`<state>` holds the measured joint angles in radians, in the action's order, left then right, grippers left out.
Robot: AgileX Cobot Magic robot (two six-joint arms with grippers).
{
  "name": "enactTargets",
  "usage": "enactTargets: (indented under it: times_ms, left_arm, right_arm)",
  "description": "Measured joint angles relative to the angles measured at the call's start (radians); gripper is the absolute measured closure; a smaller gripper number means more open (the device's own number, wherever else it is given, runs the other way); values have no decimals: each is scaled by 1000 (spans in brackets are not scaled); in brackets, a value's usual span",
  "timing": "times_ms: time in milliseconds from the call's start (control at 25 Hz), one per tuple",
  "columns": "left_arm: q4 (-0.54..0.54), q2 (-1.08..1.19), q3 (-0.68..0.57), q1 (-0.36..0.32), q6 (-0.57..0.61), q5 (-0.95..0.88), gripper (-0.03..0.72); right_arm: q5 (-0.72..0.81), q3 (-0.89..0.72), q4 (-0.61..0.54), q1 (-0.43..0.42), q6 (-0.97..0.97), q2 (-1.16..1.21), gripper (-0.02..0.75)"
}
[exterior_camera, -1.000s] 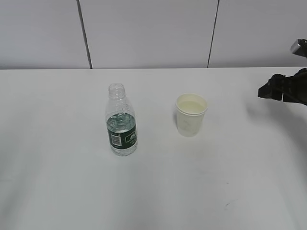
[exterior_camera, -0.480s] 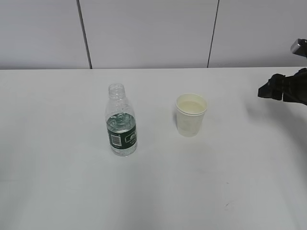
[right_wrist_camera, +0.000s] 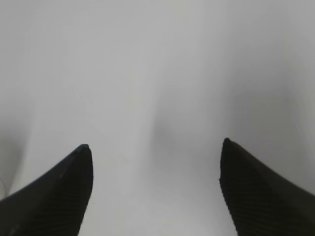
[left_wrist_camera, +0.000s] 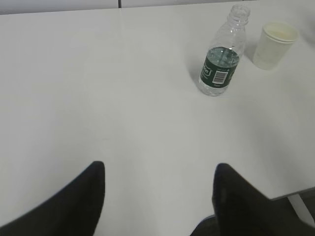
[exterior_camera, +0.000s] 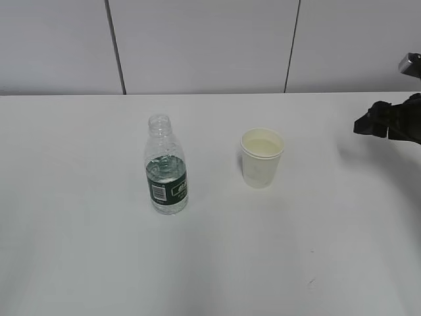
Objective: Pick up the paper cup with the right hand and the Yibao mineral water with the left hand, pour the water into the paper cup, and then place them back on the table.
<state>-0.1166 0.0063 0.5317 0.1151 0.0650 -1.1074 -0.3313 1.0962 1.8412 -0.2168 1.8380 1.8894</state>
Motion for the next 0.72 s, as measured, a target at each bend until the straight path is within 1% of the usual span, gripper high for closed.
enactTargets:
  times_ms: [240, 720]
  left_arm:
    - [-38, 2, -1, 0, -7, 0, 257]
    - [-41, 2, -1, 0, -11, 0, 260]
  right_arm:
    - [0, 0, 0, 0, -2, 0, 145]
    - [0, 0, 0, 0, -23, 0, 145]
